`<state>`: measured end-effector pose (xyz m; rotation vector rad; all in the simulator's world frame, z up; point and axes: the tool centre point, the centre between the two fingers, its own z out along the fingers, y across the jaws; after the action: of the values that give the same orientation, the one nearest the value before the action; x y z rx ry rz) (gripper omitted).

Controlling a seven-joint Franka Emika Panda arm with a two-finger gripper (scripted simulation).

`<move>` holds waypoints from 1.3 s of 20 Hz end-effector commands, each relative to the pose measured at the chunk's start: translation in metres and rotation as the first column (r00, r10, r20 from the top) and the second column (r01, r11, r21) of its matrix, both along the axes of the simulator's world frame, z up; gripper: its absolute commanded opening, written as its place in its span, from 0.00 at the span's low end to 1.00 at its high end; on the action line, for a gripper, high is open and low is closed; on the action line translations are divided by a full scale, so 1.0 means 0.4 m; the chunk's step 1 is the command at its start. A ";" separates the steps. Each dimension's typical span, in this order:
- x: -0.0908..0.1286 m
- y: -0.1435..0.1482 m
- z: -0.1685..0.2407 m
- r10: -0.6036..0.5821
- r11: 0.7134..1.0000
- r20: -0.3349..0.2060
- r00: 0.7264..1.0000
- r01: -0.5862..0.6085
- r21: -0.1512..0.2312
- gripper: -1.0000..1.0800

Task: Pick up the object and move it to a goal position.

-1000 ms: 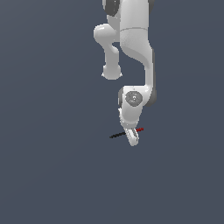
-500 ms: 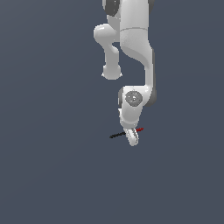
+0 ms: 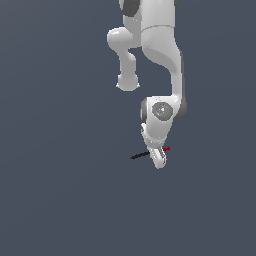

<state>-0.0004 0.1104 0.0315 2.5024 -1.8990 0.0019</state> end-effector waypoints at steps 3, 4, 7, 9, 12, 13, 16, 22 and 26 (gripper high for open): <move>0.037 0.060 0.052 0.001 1.000 0.001 1.000 -0.001 0.000 0.00; 0.046 0.074 0.065 0.001 1.000 0.001 1.000 -0.001 0.000 0.00; 0.076 0.120 0.105 0.001 1.000 0.000 1.000 -0.001 -0.001 0.00; 0.094 0.148 0.129 0.001 1.000 0.000 1.000 -0.001 -0.001 0.00; 0.117 0.182 0.156 0.002 1.000 0.000 1.000 -0.002 -0.001 0.00; 0.123 0.191 0.164 0.002 1.000 0.000 1.000 -0.002 -0.001 0.00; 0.138 0.212 0.182 0.002 1.000 0.000 1.000 -0.002 0.000 0.00; 0.155 0.235 0.200 0.002 1.000 -0.001 1.000 -0.002 0.000 0.00; 0.157 0.236 0.200 0.002 1.000 -0.001 1.000 -0.002 0.001 0.00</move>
<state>0.0619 0.2050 0.1114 2.5052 -1.8957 0.0000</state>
